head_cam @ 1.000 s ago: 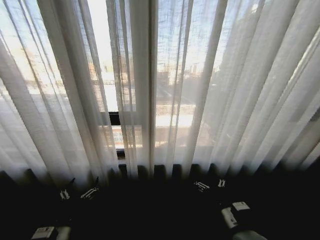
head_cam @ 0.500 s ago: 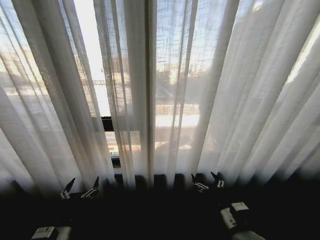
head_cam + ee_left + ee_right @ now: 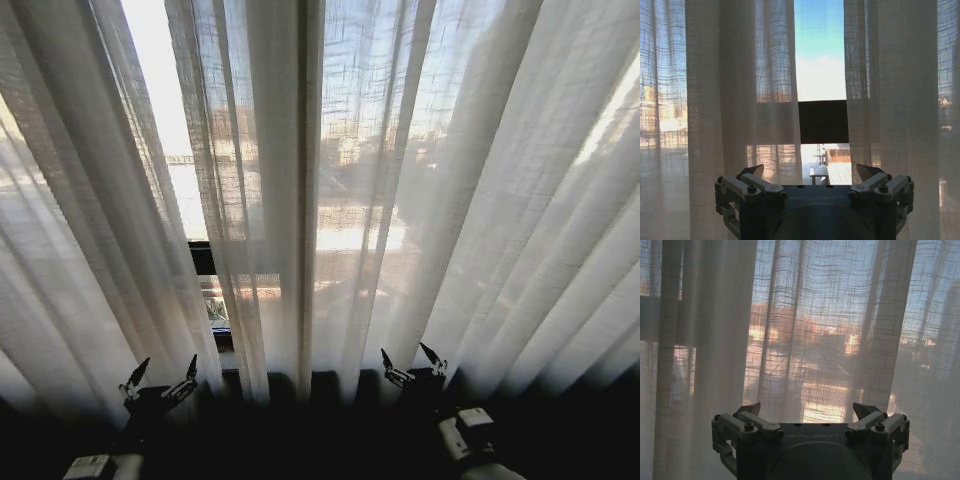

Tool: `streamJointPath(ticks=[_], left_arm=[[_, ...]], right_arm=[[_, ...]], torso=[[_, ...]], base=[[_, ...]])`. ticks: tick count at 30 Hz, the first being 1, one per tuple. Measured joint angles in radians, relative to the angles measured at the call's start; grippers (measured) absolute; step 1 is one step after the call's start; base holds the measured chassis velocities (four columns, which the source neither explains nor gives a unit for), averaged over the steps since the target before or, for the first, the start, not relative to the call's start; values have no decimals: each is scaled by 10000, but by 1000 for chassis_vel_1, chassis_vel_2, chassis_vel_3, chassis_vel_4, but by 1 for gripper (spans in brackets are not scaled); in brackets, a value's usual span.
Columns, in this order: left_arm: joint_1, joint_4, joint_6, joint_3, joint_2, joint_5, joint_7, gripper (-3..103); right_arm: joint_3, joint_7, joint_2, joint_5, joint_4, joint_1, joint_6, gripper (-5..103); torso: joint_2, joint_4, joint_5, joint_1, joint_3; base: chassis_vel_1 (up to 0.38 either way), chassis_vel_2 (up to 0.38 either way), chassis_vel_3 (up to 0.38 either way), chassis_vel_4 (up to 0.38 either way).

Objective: Open the curtains by pulling them apart, changing their state from closed to fully open.

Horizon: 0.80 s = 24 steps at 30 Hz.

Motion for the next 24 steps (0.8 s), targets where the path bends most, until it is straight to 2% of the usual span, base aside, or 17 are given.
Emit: streamJointPath(ticks=[8,24], left_arm=[[33,-12,-25,-45,2,6,0,100],[-14,72,-92,20,-50,148,-6,100]], right_arm=[[-116,-9,16,-209,-40,-32,29,100],[-216,-10,42,-375,-131,-89,36,100]], torso=[[3,1,0,-5,0],[0,-1,-3,5,2]], base=[[61,26,-61,-17],[179,197,-176,-209]])
